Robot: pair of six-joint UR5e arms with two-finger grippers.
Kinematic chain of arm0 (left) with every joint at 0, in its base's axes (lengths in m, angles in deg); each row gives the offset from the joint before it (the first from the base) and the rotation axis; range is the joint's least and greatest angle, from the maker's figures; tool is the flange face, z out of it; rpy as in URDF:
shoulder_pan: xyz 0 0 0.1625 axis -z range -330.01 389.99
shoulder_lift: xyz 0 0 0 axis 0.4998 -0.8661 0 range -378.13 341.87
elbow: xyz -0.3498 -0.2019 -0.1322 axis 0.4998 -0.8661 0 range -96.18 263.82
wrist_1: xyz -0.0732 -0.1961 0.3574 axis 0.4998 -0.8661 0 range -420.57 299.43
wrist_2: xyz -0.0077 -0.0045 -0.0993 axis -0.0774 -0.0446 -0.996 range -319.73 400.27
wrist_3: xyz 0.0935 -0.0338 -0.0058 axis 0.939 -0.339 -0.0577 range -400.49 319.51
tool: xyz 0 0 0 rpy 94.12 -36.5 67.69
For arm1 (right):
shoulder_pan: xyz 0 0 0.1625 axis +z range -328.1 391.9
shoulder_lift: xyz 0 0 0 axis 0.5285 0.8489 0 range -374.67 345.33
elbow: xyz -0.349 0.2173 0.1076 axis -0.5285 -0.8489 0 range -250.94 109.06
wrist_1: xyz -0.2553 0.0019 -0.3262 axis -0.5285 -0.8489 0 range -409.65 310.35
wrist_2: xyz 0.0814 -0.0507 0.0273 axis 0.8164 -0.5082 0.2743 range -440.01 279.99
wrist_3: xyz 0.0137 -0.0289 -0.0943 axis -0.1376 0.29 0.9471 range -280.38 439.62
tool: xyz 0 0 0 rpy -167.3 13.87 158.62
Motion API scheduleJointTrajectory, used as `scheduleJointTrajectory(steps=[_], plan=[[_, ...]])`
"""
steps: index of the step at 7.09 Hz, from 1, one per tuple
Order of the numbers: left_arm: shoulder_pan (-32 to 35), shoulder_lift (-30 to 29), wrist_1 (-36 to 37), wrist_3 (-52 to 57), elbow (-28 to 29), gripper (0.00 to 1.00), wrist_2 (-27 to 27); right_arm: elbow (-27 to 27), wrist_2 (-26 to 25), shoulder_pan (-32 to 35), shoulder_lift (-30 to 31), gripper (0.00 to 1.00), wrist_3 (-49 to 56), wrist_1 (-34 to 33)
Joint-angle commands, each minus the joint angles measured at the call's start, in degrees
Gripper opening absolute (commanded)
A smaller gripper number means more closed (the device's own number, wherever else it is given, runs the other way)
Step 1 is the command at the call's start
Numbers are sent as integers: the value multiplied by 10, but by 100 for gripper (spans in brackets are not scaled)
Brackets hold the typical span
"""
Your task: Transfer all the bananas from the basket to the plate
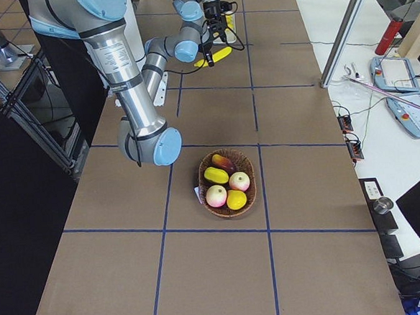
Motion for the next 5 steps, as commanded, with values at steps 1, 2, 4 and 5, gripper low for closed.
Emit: scheduleJointTrajectory(steps=[1,2,4,5], plan=[[-15,-21,-2,-18,8,100,38,0,-1,-1,-2,0,0,0],[-15,-28,-4,-19,15,100,38,-1,-1,-1,-2,0,0,1],[-18,-47,-5,-30,34,100,68,0,-1,-1,-2,0,0,1],[-24,-56,-5,-31,49,100,76,0,-1,0,-2,0,0,1]])
